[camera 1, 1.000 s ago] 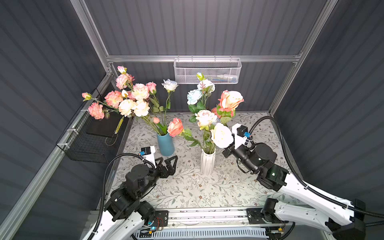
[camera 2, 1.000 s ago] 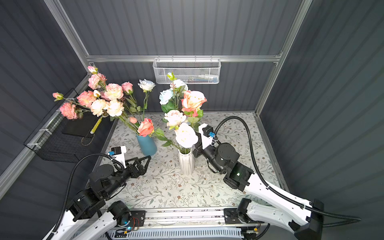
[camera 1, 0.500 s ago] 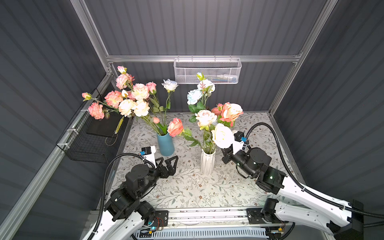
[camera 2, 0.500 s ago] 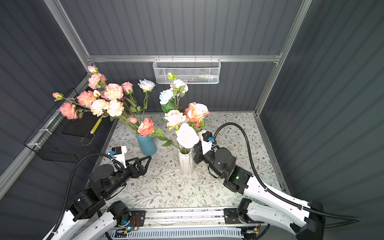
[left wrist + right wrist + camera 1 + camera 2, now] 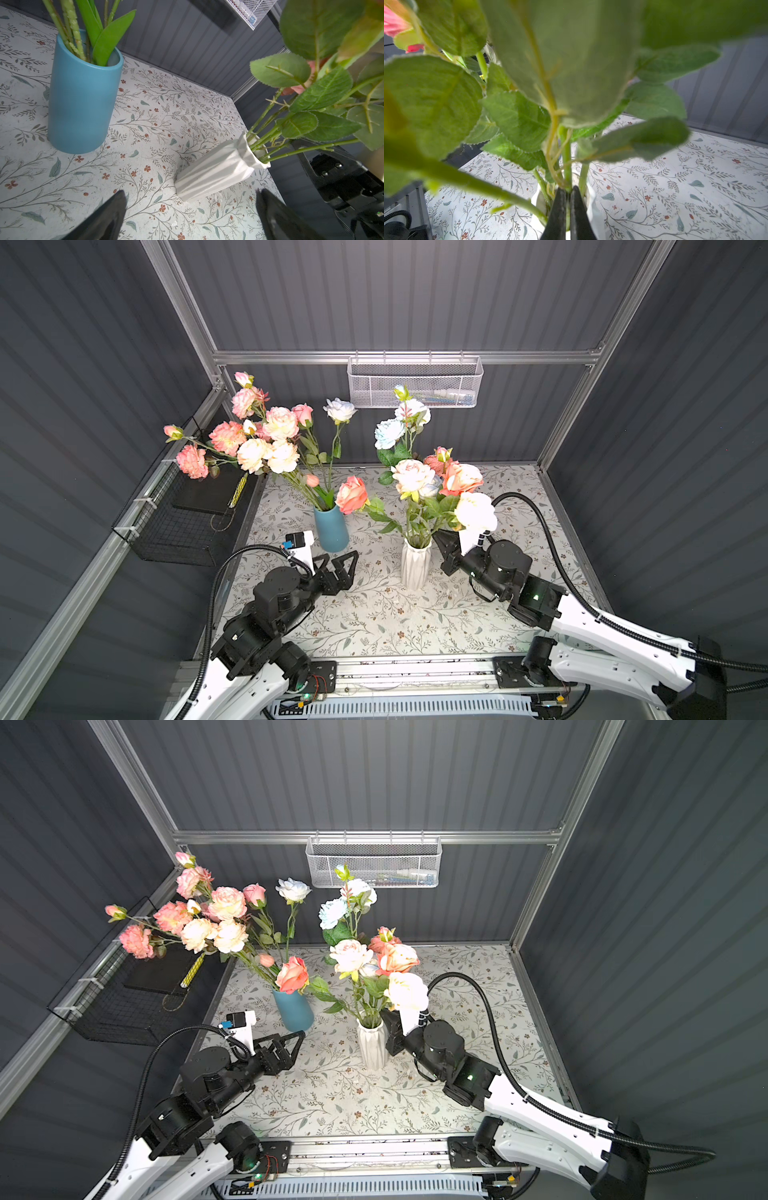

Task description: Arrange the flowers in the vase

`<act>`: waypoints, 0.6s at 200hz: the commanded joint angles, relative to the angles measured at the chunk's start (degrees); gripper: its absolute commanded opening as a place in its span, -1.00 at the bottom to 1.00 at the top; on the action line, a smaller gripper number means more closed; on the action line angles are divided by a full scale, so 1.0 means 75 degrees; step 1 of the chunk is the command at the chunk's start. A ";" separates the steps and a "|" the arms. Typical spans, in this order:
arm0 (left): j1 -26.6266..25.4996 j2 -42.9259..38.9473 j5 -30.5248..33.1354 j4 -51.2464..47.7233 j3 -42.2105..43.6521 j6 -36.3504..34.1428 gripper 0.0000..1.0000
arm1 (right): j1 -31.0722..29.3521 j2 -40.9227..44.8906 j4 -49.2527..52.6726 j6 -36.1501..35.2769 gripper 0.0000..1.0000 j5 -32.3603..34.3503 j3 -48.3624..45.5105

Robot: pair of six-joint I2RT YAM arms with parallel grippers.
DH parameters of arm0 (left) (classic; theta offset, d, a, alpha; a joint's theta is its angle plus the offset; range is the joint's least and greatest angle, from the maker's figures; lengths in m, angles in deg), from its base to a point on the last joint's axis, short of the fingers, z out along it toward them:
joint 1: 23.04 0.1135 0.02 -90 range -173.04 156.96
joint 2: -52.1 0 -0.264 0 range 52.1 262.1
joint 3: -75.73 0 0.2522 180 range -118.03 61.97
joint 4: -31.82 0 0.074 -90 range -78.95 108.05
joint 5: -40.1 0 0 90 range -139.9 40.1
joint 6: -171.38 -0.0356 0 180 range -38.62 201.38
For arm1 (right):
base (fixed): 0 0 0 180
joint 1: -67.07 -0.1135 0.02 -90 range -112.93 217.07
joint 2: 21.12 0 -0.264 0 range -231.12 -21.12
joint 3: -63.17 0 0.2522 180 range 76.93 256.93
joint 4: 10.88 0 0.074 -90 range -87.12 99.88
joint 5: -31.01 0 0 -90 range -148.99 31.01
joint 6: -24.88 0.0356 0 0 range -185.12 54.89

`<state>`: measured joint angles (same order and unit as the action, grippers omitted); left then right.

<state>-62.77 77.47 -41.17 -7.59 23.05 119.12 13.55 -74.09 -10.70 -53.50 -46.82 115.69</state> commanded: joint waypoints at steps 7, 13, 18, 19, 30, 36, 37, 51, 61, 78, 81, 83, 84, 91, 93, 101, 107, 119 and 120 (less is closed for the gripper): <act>-0.0024 0.0011 -0.0116 0.0139 0.0064 0.0011 0.99 | -0.0036 0.0163 0.0124 0.0174 -0.73 -0.0122 -0.0190; -0.0024 0.0016 -0.0110 0.0139 0.0063 0.0019 0.99 | -0.0036 0.0202 0.0135 0.0182 -0.66 -0.0122 -0.0198; -0.0024 0.0014 -0.0111 0.0140 0.0069 0.0018 1.00 | -0.0036 0.0237 0.0133 0.0185 -0.59 -0.0123 -0.0222; -0.0024 0.0015 -0.0110 0.0139 0.0074 0.0019 0.99 | -0.0036 0.0245 0.0128 0.0191 -0.57 -0.0123 -0.0229; -0.0021 -0.0003 -0.0107 0.0139 0.0068 0.0013 0.99 | -0.0036 0.0328 0.0124 0.0186 -0.37 -0.0122 -0.0290; -0.0024 -0.0005 -0.0098 0.0139 0.0079 0.0015 1.00 | -0.0036 0.0373 0.0130 0.0200 -0.22 -0.0117 -0.0325; -0.0024 0.0000 -0.0098 0.0139 0.0079 0.0011 0.99 | -0.0036 0.0378 0.0133 0.0199 -0.20 -0.0113 -0.0333; -0.0025 0.0005 -0.0098 0.0139 0.0093 0.0012 1.00 | -0.0036 0.0467 0.0157 0.0212 -0.02 -0.0144 -0.0399; -0.0030 0.0012 -0.0088 0.0139 0.0112 0.0018 0.99 | -0.0036 0.0531 0.0217 0.0238 0.02 -0.0132 -0.0442; -0.0024 0.0046 -0.0075 0.0139 0.0122 0.0024 1.00 | -0.0036 0.0690 0.0269 0.0256 0.09 -0.0084 -0.0560; -0.0024 0.0044 -0.0072 0.0139 0.0118 0.0039 1.00 | -0.0042 0.0732 0.0281 0.0265 0.11 -0.0058 -0.0590; -0.0024 0.0044 -0.0065 0.0147 0.0124 0.0042 1.00 | -0.0038 0.0752 0.0292 0.0267 0.12 -0.0053 -0.0602; -0.0024 0.0042 -0.0064 0.0143 0.0125 0.0042 1.00 | -0.0037 0.0766 0.0296 0.0267 0.12 -0.0046 -0.0612; -0.0024 0.0058 -0.0066 0.0139 0.0126 0.0051 0.99 | -0.0036 0.0863 0.0311 0.0280 0.16 -0.0029 -0.0678; -0.0024 0.0056 -0.0058 0.0145 0.0126 0.0045 0.99 | -0.0036 0.0893 0.0311 0.0279 0.18 -0.0022 -0.0694; -0.0024 0.0064 -0.0048 0.0160 0.0150 0.0066 1.00 | -0.0036 0.1013 0.0352 0.0290 0.22 0.0017 -0.0769; -0.0024 0.0074 -0.0034 0.0161 0.0166 0.0083 1.00 | -0.0036 0.1103 0.0385 0.0313 0.25 0.0052 -0.0821; -0.0024 0.0087 -0.0013 0.0178 0.0174 0.0105 1.00 | -0.0039 0.1289 0.0425 0.0347 0.31 0.0127 -0.0933; -0.0024 0.0087 -0.0009 0.0176 0.0174 0.0103 0.99 | -0.0038 0.1305 0.0433 0.0354 0.31 0.0131 -0.0941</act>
<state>-62.77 77.54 -41.15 -7.53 23.38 119.18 13.44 -66.88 -8.54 -51.38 -47.13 110.27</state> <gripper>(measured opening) 0.997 0.636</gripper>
